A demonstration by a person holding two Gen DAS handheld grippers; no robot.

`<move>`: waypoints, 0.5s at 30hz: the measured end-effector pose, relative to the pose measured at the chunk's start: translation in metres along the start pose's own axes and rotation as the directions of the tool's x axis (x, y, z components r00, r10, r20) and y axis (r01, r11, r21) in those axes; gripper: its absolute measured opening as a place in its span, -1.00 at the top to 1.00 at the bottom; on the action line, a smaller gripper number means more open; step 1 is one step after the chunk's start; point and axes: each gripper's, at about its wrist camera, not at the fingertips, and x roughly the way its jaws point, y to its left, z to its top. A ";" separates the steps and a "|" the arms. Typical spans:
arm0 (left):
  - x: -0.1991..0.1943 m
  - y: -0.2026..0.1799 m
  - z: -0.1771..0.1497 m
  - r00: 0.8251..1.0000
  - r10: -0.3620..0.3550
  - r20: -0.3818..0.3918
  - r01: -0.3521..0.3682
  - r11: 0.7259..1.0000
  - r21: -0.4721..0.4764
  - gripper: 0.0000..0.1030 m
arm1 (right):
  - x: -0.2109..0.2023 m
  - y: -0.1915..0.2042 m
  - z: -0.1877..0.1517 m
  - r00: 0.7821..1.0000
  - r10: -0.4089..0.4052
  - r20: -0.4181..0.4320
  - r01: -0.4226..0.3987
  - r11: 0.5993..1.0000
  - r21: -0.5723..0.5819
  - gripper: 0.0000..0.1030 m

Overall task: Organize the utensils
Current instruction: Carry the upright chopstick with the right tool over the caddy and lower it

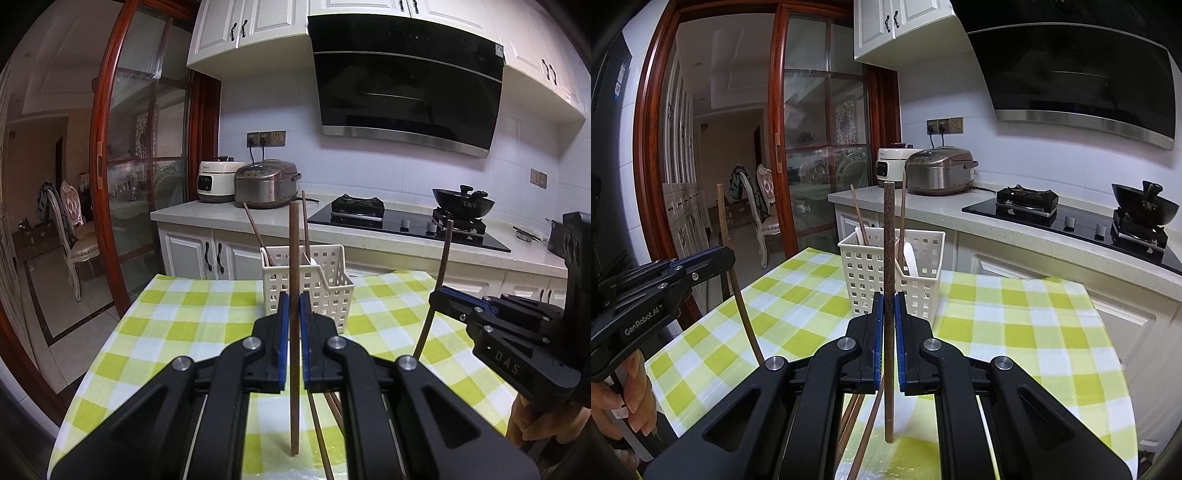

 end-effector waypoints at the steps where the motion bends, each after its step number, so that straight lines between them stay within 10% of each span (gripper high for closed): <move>1: 0.001 0.000 0.001 1.000 0.000 -0.001 0.000 1.000 0.000 0.89 | 0.001 0.000 0.001 1.000 -0.001 0.000 0.001 1.000 -0.002 0.87; 15: 0.028 0.008 0.045 1.000 0.001 0.022 -0.002 1.000 0.015 0.89 | 0.024 -0.023 0.042 1.000 -0.022 0.022 0.021 1.000 0.012 0.87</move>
